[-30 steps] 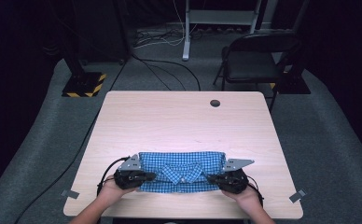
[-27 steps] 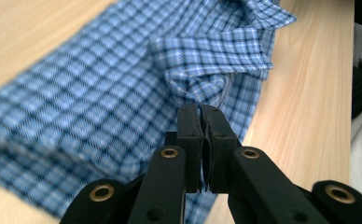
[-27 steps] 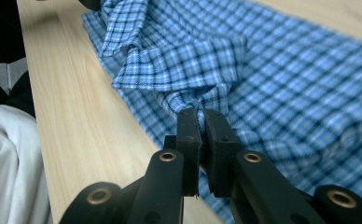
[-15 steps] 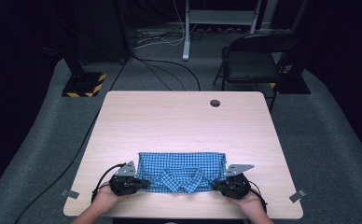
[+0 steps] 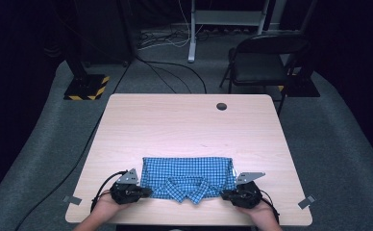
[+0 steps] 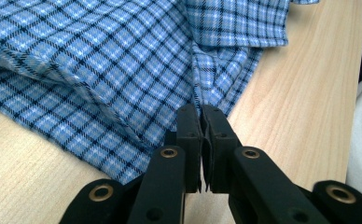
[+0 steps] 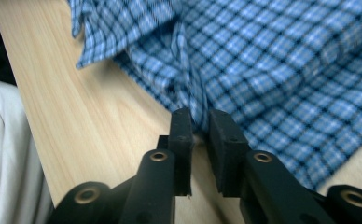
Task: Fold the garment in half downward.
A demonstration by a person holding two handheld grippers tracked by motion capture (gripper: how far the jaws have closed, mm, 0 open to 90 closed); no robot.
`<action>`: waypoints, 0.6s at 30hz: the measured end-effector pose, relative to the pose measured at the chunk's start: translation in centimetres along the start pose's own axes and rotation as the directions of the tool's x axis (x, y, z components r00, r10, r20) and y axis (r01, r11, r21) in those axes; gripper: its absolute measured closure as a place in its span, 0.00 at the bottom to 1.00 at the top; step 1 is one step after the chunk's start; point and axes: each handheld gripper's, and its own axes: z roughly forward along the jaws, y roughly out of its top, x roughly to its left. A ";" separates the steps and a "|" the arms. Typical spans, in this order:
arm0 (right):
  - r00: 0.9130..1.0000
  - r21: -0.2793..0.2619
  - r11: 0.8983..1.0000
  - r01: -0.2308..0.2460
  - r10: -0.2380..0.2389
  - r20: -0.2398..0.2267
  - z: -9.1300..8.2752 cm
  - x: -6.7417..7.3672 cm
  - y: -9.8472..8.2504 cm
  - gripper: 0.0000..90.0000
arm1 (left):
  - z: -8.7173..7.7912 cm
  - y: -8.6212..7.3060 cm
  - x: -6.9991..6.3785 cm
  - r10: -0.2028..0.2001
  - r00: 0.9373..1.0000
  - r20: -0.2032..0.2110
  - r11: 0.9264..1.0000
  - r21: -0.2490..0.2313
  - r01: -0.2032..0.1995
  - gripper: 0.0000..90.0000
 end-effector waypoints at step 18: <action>0.997 -0.011 0.997 0.079 -0.079 0.003 1.6 0.5 3.4 0.88 | 1.8 2.4 0.2 0.027 0.999 0.039 1.000 0.013 -0.028 0.79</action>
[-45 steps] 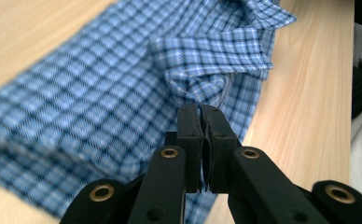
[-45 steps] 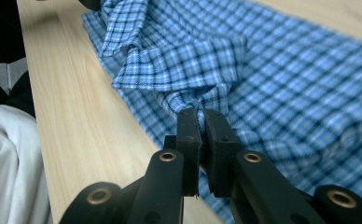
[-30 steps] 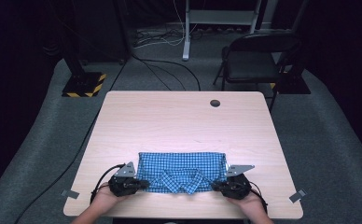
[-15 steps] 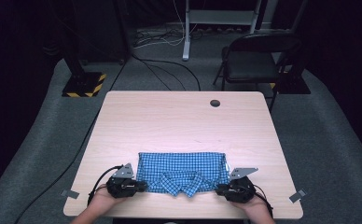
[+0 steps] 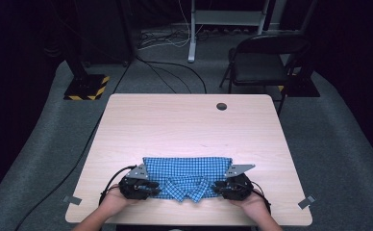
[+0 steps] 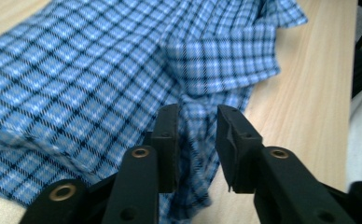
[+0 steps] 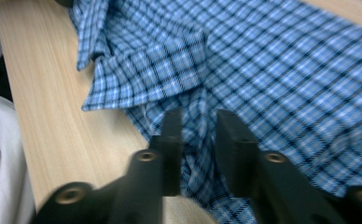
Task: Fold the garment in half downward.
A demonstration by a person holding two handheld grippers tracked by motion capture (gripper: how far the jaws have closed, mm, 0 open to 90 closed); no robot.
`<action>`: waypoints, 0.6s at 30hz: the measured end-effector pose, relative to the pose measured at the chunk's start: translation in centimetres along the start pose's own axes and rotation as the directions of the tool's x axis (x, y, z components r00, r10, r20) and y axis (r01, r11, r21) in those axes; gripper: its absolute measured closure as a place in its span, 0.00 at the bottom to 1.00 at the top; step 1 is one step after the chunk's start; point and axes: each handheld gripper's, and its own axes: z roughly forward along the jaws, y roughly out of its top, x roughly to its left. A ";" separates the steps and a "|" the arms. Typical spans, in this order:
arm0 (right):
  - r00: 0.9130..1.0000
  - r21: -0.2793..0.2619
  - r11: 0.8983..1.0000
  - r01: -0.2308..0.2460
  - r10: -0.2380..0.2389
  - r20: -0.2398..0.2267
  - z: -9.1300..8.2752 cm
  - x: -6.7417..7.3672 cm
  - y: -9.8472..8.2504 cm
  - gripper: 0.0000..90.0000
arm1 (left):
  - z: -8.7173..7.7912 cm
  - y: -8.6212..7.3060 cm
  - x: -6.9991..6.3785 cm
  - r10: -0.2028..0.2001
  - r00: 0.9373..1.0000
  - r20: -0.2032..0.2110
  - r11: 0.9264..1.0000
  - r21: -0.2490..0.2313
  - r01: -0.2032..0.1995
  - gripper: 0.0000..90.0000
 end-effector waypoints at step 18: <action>0.998 0.018 0.999 -0.031 0.032 -0.055 -1.3 0.2 -1.9 0.98 | -0.5 -1.1 -0.6 0.002 1.000 0.010 1.000 -0.008 -0.002 0.97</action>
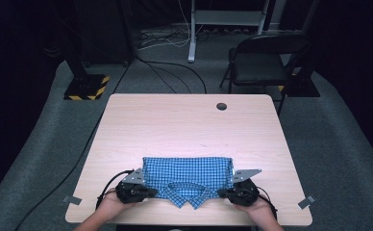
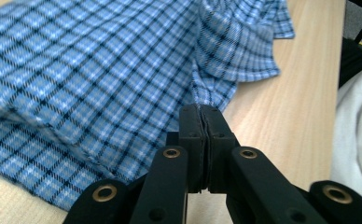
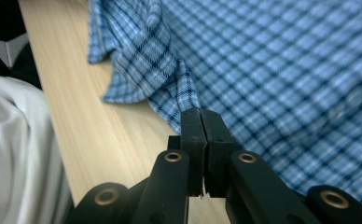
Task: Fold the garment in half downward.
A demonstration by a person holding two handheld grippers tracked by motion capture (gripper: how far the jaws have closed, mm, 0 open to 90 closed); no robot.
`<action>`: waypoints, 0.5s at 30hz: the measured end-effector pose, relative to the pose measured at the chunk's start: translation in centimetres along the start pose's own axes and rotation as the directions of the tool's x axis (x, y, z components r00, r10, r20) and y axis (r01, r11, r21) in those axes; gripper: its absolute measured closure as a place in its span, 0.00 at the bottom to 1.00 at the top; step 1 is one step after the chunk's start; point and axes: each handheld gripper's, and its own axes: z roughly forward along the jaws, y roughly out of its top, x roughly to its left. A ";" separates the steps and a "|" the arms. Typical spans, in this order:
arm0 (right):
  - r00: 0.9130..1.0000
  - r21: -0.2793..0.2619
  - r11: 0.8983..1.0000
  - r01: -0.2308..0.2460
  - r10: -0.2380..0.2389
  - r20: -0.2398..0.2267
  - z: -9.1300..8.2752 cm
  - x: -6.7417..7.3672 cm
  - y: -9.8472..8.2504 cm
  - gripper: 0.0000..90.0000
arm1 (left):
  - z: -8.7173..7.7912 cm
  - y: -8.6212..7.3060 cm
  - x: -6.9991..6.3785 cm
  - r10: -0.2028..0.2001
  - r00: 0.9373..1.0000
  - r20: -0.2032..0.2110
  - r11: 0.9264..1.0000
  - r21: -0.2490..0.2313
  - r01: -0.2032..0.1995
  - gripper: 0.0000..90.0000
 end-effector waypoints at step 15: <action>0.999 -0.014 0.999 -0.047 0.047 0.008 1.4 -1.7 0.3 0.98 | 0.9 0.5 2.2 -0.045 0.998 -0.053 0.999 -0.005 0.045 0.89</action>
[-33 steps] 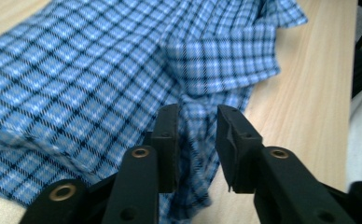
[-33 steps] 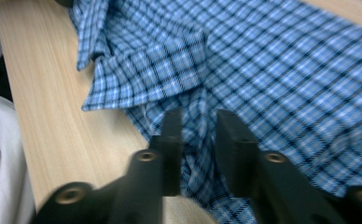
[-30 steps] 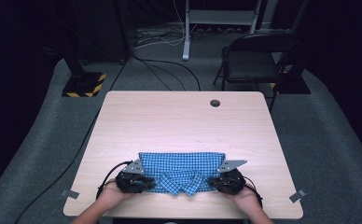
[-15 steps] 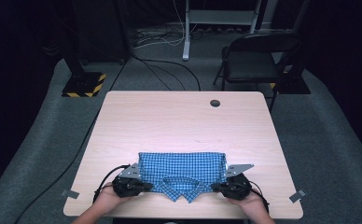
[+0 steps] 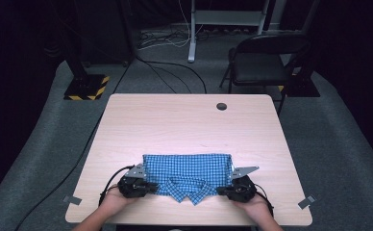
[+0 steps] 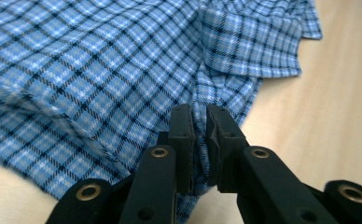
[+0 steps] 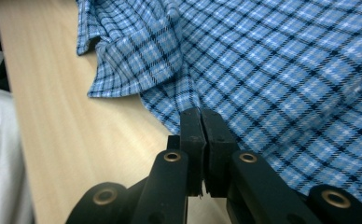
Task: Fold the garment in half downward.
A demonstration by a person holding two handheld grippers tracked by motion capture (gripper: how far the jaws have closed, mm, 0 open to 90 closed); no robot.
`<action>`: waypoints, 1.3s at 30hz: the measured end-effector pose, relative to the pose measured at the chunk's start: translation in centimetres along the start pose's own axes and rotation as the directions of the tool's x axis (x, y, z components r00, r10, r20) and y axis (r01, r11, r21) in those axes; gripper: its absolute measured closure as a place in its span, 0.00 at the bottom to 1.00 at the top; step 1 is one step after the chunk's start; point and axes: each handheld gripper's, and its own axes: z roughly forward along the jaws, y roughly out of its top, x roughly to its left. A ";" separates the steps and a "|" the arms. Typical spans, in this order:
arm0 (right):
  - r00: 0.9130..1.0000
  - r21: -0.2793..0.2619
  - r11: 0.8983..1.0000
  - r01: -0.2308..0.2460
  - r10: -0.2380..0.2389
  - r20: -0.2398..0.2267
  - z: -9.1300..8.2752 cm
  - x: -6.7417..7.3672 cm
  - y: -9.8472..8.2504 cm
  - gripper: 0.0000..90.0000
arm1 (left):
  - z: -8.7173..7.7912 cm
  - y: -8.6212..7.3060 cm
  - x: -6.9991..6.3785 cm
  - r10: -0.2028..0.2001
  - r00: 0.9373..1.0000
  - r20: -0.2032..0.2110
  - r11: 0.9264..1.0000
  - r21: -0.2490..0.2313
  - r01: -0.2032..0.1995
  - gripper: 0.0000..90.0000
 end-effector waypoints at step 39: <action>0.990 -0.046 0.999 -0.014 0.020 0.143 3.9 -2.4 6.4 0.46 | 3.6 5.2 2.9 -0.091 0.994 -0.066 0.994 -0.068 0.087 0.44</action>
